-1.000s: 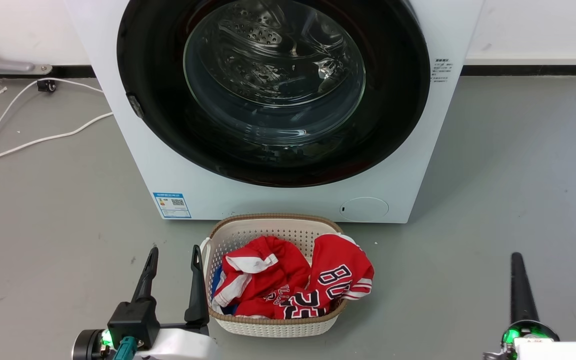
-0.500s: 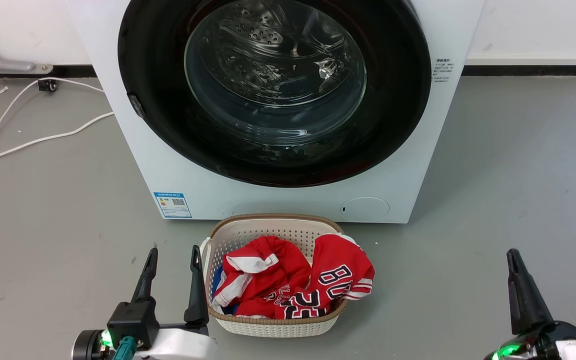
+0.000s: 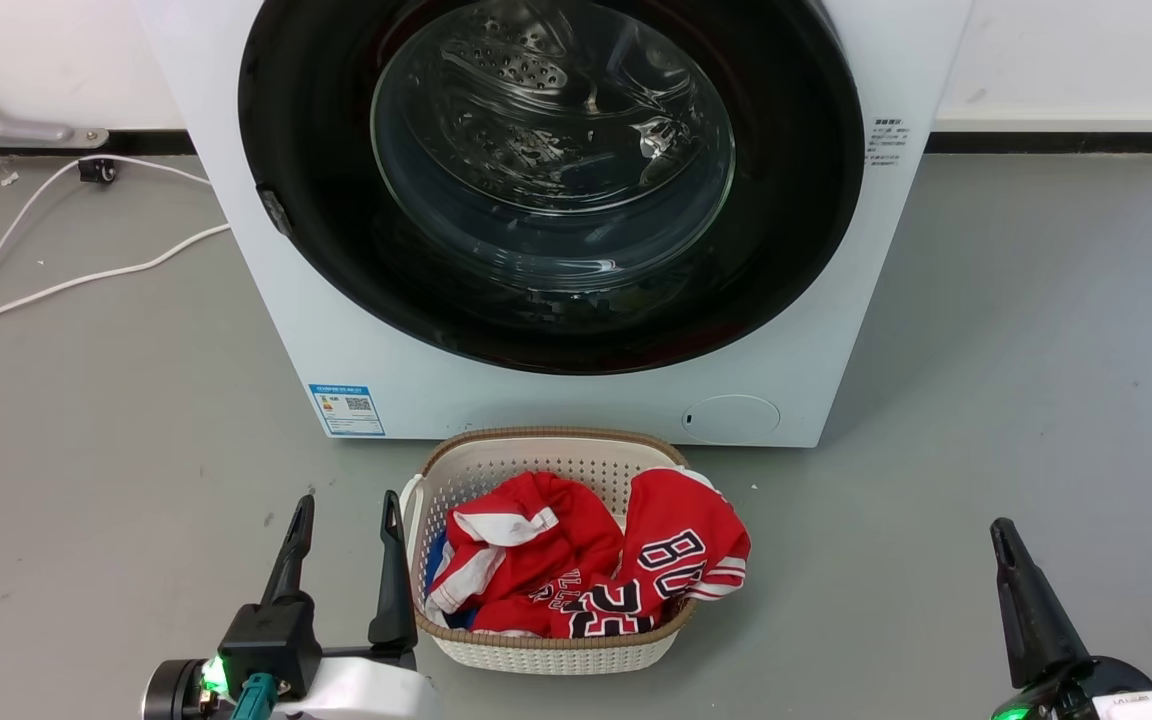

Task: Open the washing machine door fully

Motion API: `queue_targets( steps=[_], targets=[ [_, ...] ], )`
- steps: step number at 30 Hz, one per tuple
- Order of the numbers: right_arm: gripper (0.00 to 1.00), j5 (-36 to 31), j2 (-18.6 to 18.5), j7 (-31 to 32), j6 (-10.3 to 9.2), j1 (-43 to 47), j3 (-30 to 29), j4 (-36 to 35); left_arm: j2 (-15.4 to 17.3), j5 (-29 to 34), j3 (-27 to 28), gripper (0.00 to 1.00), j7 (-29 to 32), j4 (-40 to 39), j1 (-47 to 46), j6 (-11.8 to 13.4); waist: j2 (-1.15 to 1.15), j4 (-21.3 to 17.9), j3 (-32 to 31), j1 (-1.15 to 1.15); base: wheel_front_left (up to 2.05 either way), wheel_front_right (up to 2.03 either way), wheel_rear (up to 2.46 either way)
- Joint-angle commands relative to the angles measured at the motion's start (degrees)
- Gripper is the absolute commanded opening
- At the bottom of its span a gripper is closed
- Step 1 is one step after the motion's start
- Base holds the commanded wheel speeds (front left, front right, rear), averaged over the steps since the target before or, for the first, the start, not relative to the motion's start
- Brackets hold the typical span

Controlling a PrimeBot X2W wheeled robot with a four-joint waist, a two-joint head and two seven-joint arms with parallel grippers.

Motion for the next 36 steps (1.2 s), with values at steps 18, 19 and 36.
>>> queue_targets(
  steps=[18,19,36],
  targets=[
    [0.00,-0.2,-1.0,-0.2,0.00,-11.2,-6.8,4.6,-0.1,1.8,0.5,1.00,-0.2,-1.2,-2.8,0.8,0.00,0.2,5.3,0.00,0.00,0.00,0.00],
    [0.00,0.2,-1.4,0.1,0.01,-12.8,-7.7,5.6,-0.1,1.8,0.4,1.00,-0.2,-1.4,-3.1,0.7,0.00,0.3,5.9,0.00,0.00,0.00,0.00],
    [0.00,2.4,-14.9,10.2,0.01,-44.6,-15.9,25.2,-0.1,2.9,0.0,1.00,-0.2,-3.9,-11.5,0.6,0.00,2.8,20.4,0.00,0.00,0.00,0.00]
  ],
)
